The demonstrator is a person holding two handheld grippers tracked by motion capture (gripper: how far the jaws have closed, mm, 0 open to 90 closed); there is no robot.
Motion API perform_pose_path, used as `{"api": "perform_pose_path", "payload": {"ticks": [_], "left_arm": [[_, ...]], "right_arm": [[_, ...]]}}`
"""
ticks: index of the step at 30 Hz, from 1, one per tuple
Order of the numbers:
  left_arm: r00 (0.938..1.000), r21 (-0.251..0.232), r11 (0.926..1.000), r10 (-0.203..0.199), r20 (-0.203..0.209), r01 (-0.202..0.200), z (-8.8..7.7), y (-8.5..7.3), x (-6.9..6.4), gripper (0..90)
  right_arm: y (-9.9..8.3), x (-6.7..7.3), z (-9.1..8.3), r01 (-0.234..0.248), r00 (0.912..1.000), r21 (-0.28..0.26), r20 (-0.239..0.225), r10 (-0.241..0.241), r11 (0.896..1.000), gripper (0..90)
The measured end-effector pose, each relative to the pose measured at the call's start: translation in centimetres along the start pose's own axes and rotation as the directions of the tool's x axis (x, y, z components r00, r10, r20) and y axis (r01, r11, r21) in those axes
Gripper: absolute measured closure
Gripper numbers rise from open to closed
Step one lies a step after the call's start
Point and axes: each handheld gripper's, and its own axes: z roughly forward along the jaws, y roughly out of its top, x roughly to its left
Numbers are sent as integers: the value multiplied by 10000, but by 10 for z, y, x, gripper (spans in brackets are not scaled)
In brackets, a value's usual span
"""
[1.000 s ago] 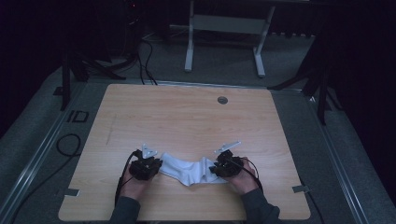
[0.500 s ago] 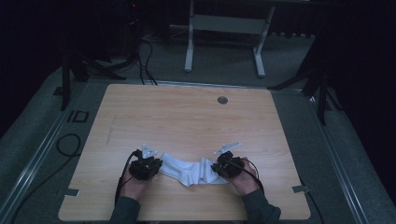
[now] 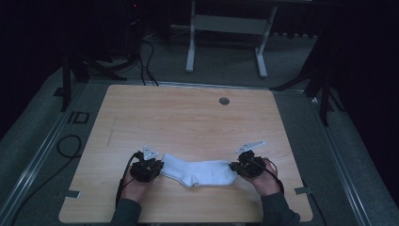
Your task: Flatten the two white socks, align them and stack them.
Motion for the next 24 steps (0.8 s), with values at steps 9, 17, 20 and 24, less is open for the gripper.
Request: {"api": "perform_pose_path", "payload": {"ticks": [9,17,20,24], "left_arm": [[10000,-92,9999,48,-68,-49,-1,0,-1,797],[10000,-793,9968,-73,11,74,-9,1,2,752],[9998,-973,9951,-203,-89,193,-12,1,6,731],[9993,-1018,9944,-319,-195,297,-13,1,11,725]], "right_arm": [[-2,-6,1,-319,9995,-141,-23,319,9994,528],[-3,-15,-12,-940,9956,-1150,-176,925,9889,485],[-3,-17,-13,-1013,9943,-1382,-463,958,9852,483],[-3,-17,-12,-1037,9942,-1382,-431,986,9850,481]]}}
